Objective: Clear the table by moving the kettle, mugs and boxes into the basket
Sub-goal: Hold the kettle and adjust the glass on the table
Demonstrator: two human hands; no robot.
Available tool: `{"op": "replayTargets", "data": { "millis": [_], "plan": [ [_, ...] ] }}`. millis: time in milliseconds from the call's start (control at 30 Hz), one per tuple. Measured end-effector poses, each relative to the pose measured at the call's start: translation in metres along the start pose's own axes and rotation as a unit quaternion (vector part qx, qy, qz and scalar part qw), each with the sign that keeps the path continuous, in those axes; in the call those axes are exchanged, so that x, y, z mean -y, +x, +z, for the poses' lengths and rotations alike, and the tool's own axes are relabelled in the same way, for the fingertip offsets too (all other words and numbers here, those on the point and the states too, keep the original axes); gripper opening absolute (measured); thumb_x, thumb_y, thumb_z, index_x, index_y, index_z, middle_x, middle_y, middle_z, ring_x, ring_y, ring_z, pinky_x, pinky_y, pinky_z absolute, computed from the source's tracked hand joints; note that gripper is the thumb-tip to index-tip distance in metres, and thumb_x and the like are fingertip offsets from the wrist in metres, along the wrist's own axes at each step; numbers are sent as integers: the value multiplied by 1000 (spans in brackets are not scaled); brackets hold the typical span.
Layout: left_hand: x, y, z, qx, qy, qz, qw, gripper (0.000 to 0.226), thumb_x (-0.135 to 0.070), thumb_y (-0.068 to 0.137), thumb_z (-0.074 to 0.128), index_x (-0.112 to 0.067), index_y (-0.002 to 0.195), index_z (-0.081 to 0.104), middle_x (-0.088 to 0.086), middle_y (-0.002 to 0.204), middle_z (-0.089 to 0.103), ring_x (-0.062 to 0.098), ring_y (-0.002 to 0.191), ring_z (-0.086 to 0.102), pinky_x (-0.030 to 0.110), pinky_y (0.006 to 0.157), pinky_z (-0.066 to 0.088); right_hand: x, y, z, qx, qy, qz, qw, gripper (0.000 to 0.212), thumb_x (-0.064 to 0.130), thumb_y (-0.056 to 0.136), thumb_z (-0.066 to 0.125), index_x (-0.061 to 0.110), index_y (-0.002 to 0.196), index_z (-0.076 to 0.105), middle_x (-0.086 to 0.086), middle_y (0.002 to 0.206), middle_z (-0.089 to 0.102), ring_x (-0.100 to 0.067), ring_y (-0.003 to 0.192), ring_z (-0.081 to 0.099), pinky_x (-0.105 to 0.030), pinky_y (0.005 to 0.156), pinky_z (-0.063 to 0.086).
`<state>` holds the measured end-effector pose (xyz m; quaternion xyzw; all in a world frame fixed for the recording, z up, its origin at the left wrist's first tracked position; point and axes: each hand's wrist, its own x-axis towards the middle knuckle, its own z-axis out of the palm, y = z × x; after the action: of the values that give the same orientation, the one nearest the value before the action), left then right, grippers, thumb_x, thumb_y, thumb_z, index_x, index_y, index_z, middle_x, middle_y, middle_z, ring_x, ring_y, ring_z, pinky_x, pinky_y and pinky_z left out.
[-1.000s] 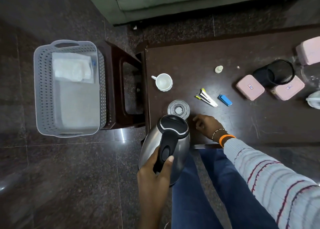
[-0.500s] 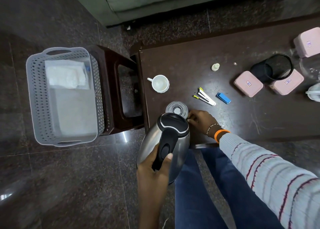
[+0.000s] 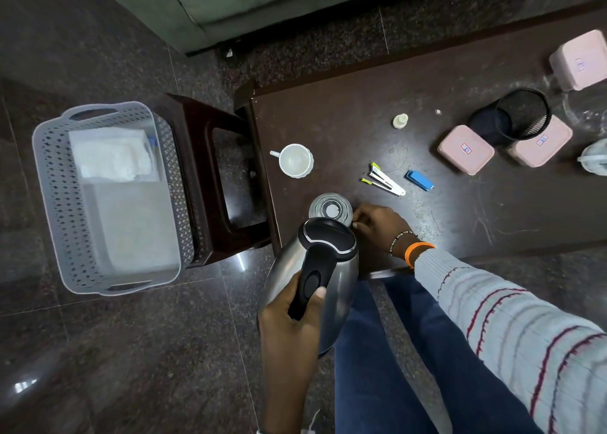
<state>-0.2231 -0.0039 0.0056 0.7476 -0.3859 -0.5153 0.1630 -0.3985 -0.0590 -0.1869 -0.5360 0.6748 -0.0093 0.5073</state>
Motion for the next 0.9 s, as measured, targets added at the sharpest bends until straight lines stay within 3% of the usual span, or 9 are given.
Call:
{"op": "replayTargets", "data": {
  "millis": [167, 367, 467, 533, 600, 700, 900],
  "plan": [
    [1, 2, 0, -3, 1, -8, 1000, 26, -16, 85, 62, -40, 77, 68, 16, 65, 59, 11, 56, 52, 25, 57, 45, 0, 2, 0, 3, -1, -5, 1000, 21, 19, 84, 63, 14, 104, 58, -9, 94, 70, -29, 88, 64, -33, 76, 48],
    [-1, 5, -2, -3, 12, -16, 1000, 26, -17, 85, 63, -41, 74, 67, 5, 53, 53, 8, 51, 47, 23, 54, 42, 4, -1, -1, 4, -16, -34, 999, 63, 19, 83, 63, 28, 138, 34, -11, 107, 66, -32, 96, 63, -41, 84, 52],
    [-2, 8, -1, -17, 25, -14, 999, 26, -21, 84, 64, -44, 73, 66, 6, 63, 62, 9, 53, 52, 22, 56, 45, 9, -1, -4, -1, -34, -72, 997, 75, 16, 82, 63, 36, 143, 24, -11, 121, 62, -34, 103, 61, -40, 86, 50],
    [-3, 11, -1, -25, 40, -8, 999, 26, -25, 83, 65, -46, 69, 64, -5, 69, 67, 5, 59, 60, 13, 57, 45, 10, -1, -5, 4, -55, -87, 995, 81, 15, 81, 64, 39, 144, 19, -9, 128, 59, -33, 106, 61, -40, 86, 50],
    [-4, 14, -2, -29, 51, -9, 998, 22, -28, 81, 66, -46, 69, 63, -15, 71, 68, 1, 66, 62, 7, 59, 45, 11, 0, -5, 12, -69, -94, 993, 84, 17, 81, 65, 40, 145, 16, -8, 130, 57, -33, 107, 60, -39, 86, 49],
    [-5, 20, -7, -31, 67, -3, 997, 18, -28, 80, 68, -39, 67, 63, -7, 70, 67, 9, 66, 61, 13, 56, 44, 9, 2, -6, 13, -76, -98, 992, 83, 22, 81, 66, 39, 145, 16, -6, 132, 55, -32, 107, 60, -38, 86, 48],
    [-4, 24, -12, -23, 93, 5, 995, 10, -29, 79, 70, -36, 72, 66, -5, 67, 65, 8, 60, 58, 10, 52, 41, 7, 5, -6, 5, -76, -102, 992, 80, 28, 82, 66, 38, 145, 19, -5, 131, 57, -30, 109, 58, -40, 87, 49]
  ]
}}
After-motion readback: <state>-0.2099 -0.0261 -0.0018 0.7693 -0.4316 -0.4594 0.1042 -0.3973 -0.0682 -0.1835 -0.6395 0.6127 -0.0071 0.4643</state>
